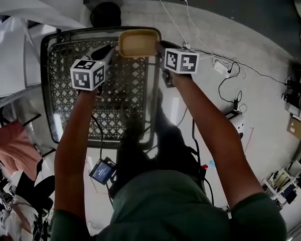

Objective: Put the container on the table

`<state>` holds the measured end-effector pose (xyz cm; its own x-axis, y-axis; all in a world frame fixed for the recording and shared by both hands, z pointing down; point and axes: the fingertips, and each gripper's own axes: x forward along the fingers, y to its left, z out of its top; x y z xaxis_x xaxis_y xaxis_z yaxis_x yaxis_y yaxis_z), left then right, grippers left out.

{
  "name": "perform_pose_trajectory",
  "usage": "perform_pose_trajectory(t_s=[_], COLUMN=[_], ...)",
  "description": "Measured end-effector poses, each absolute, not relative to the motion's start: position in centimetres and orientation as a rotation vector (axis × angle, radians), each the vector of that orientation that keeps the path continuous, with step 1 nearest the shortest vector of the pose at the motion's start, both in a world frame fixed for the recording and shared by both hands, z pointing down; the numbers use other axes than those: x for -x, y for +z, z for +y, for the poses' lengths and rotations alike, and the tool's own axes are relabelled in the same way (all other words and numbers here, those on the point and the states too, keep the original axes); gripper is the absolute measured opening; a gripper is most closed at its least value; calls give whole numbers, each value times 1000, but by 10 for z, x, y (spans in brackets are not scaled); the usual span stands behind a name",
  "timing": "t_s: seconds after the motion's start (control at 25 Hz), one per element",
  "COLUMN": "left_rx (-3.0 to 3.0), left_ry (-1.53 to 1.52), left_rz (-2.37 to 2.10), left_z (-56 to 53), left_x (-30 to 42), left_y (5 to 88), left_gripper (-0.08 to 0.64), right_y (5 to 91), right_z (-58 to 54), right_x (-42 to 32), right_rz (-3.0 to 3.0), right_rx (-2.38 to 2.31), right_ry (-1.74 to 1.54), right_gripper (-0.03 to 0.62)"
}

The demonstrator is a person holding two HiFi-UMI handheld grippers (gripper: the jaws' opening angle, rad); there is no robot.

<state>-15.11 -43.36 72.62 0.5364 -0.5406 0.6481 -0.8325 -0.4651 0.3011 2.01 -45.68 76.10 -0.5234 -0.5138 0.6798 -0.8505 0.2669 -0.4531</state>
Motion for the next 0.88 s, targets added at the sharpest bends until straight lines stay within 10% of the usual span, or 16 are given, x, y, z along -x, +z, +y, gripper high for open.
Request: perform_pose_trajectory(t_s=[0.88], left_rx=[-2561], left_ry=[149], left_rz=[-1241], left_z=[-267], left_x=[222], left_y=[392], left_gripper=[2], right_y=[364], right_z=[-305], right_x=[75], right_rz=[-2898], right_rx=[-962], right_ry=[523], right_gripper=[3])
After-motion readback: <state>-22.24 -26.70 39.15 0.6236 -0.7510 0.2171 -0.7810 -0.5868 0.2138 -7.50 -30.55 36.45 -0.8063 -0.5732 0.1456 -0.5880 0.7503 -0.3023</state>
